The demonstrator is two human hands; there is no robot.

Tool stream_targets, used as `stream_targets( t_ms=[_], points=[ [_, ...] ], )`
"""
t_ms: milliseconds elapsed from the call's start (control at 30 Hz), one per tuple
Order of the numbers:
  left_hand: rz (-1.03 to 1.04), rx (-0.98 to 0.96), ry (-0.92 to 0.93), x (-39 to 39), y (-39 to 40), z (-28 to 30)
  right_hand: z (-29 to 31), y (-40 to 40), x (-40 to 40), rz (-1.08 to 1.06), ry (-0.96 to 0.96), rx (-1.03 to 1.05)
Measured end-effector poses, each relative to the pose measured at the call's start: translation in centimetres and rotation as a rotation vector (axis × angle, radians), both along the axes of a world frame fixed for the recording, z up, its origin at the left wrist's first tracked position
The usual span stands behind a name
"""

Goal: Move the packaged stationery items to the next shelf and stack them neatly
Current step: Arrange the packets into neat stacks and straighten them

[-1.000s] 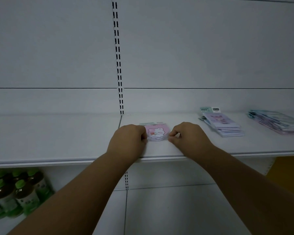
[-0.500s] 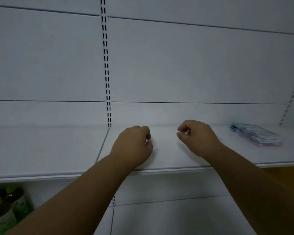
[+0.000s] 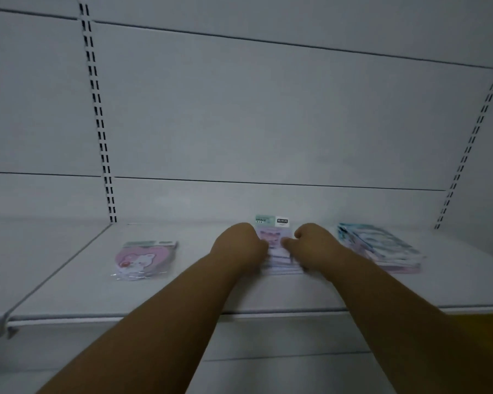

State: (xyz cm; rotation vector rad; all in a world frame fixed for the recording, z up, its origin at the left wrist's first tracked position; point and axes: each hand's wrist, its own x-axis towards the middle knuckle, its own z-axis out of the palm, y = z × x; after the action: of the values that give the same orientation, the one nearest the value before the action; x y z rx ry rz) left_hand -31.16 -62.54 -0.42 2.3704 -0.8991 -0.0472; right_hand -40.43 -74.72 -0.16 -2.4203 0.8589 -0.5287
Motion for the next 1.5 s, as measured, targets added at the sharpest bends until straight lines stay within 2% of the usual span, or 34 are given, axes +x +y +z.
stream_targets(
  t_ms=[100, 233, 300, 400, 467, 567, 700, 800, 900, 1067, 1167, 1300, 1500],
  points=[
    [0.078, -0.105, 0.069, -0.5, -0.8, -0.3, -0.4, -0.7, 0.3, 0.028, -0.113, 0.170],
    [0.093, -0.361, 0.391, -0.8, 0.2, -0.4, -0.7, -0.7, 0.0, 0.074, -0.342, 0.519],
    [0.044, -0.471, 0.477, -0.9, 1.0, -0.2, -0.7, -0.3, 0.2, 0.154, -0.382, 0.648],
    [-0.068, -0.596, 0.382, -0.5, 2.3, -0.3, -0.5, 0.6, 1.3, 0.223, -0.472, 0.598],
    [-0.148, -0.593, 0.339, -0.5, 3.0, -0.8, -0.4, 1.5, 1.8, 0.240, -0.561, 0.585],
    [-0.227, -0.556, 0.383, -0.3, 3.5, -1.8, -1.3, 3.5, 2.4, 0.224, -0.675, 0.755],
    [-0.405, -0.534, 0.383, -0.2, 3.7, -2.1, -2.2, 4.8, 2.6, 0.212, -0.698, 0.783],
    [-0.439, -0.406, 0.284, 0.2, 4.3, -1.5, -2.1, 4.8, 1.9, 0.238, -0.623, 0.719],
    [-0.406, -0.332, 0.098, 1.0, 4.9, -1.6, -2.7, 5.1, 1.0, 0.276, -0.500, 0.451],
    [-0.238, -0.348, 0.099, 1.0, 5.5, -2.8, -1.8, 4.4, -0.7, 0.308, -0.273, 0.167],
    [-0.271, -0.322, 0.077, 1.0, 5.5, -2.9, -2.0, 4.1, -1.2, 0.317, -0.176, 0.050],
    [-0.297, -0.309, 0.055, 0.6, 5.7, -2.7, -2.7, 4.3, -0.8, 0.351, -0.200, -0.042],
    [-0.273, -0.229, -0.040, 0.7, 6.3, -3.2, -3.1, 3.4, -1.1, 0.338, -0.230, -0.023]
  ],
)
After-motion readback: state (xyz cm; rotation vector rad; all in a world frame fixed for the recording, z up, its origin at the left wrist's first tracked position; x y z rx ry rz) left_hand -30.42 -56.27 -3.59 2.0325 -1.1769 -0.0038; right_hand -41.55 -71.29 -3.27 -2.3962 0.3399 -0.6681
